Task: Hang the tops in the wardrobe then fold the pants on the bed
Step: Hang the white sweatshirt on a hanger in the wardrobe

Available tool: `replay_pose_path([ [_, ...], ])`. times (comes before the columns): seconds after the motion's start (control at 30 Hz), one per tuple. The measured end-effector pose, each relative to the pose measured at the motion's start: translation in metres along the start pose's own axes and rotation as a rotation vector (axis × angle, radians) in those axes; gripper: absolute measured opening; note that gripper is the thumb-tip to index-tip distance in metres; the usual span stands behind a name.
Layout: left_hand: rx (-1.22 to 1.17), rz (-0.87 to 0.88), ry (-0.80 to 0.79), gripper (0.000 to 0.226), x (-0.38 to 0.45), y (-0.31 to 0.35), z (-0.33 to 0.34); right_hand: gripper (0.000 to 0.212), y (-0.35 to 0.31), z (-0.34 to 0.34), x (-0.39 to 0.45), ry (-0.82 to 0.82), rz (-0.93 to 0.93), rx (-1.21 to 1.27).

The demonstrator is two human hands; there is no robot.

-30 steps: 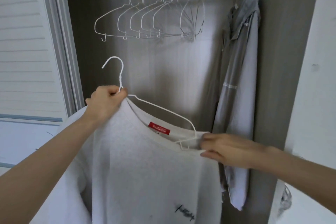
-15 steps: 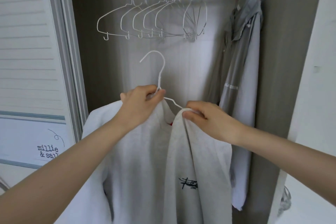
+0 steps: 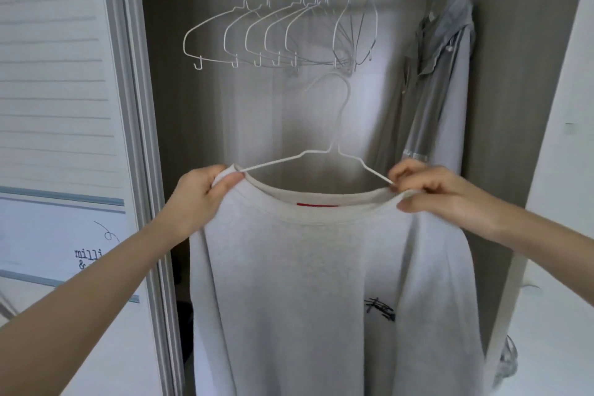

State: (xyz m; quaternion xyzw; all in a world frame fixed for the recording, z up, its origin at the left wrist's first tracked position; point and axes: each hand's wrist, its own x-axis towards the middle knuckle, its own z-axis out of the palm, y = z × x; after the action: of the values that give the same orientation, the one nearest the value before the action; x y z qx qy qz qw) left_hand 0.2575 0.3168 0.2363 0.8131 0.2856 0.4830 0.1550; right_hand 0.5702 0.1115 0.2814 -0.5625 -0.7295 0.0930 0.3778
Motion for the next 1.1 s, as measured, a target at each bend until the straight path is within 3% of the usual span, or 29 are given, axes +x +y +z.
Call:
replay_pose_path([
  [0.03,0.027,0.008,0.05,0.038,0.0,-0.001,0.0,0.011,0.002,-0.005,0.0,0.02,0.012,-0.009],
  [0.13,0.082,0.047,0.176,0.033,-0.001,-0.004,-0.002,0.025,0.022,-0.013,-0.003,0.162,0.06,-0.026],
  [0.23,0.085,0.038,0.233,0.047,0.003,-0.005,0.001,0.01,0.037,0.001,-0.008,0.178,0.155,-0.369],
  [0.27,0.101,0.039,0.242,0.051,0.005,-0.005,0.001,0.016,0.04,0.007,-0.009,0.19,0.15,-0.433],
  [0.37,0.19,0.063,0.202,0.057,0.01,-0.005,-0.004,0.036,0.035,0.015,-0.008,0.286,0.047,-0.311],
  [0.53,0.384,0.28,0.085,0.052,0.01,0.002,0.009,0.039,0.024,0.025,0.0,0.187,0.013,-0.1],
  [0.77,0.211,0.085,0.124,0.055,0.022,-0.017,-0.004,0.044,0.026,0.001,0.002,0.122,0.079,-0.109],
  [0.83,0.218,0.116,0.163,0.053,0.024,-0.013,0.001,0.038,0.023,0.007,0.002,0.17,0.106,-0.266],
  [0.97,0.322,0.147,0.267,0.048,0.029,-0.006,0.011,0.017,0.013,0.034,-0.004,0.343,0.13,-0.866],
  [1.1,0.367,0.084,0.186,0.036,0.048,-0.005,0.021,0.037,-0.015,0.048,-0.001,0.428,0.06,-1.149],
])
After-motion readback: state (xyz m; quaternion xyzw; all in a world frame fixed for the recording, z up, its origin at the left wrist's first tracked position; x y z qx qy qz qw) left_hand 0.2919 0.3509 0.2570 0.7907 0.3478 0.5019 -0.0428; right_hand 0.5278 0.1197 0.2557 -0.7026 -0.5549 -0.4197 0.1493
